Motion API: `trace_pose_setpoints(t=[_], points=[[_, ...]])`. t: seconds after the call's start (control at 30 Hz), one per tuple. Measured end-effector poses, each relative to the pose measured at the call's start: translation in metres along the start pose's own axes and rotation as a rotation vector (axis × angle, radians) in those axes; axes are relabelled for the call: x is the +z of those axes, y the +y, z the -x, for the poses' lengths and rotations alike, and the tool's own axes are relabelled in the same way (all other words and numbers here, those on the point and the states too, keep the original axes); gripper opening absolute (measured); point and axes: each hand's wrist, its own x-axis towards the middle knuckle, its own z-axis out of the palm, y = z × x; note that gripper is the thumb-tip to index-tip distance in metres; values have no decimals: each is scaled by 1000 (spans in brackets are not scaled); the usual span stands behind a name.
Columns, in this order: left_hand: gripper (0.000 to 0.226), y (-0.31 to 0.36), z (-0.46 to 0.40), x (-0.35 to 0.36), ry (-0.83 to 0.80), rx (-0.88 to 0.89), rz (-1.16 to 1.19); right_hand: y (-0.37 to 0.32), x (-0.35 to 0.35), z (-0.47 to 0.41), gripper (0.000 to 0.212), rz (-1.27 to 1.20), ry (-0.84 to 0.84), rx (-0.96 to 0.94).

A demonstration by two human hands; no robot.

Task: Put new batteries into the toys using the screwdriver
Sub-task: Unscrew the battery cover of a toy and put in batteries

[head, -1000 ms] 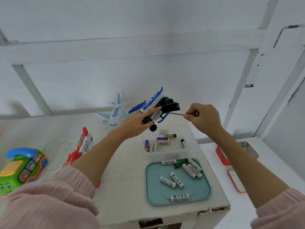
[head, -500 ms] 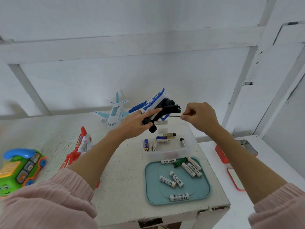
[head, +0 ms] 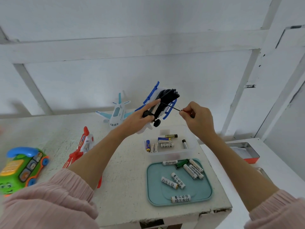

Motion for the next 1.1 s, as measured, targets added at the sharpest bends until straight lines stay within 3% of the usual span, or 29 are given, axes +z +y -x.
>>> trace_pose_setpoints(t=[0.27, 0.57, 0.8, 1.1], points=[[61, 6, 5, -5, 3, 3, 107, -1, 4, 4, 13, -109, 16, 12], [57, 12, 1, 0, -55, 44, 24, 3, -3, 2, 15, -131, -4, 66], [64, 5, -6, 0, -78, 76, -190, 11, -10, 2, 12, -55, -55, 75], [55, -3, -7, -4, -66, 72, -401, 23, -27, 6, 15, 65, -188, 82]])
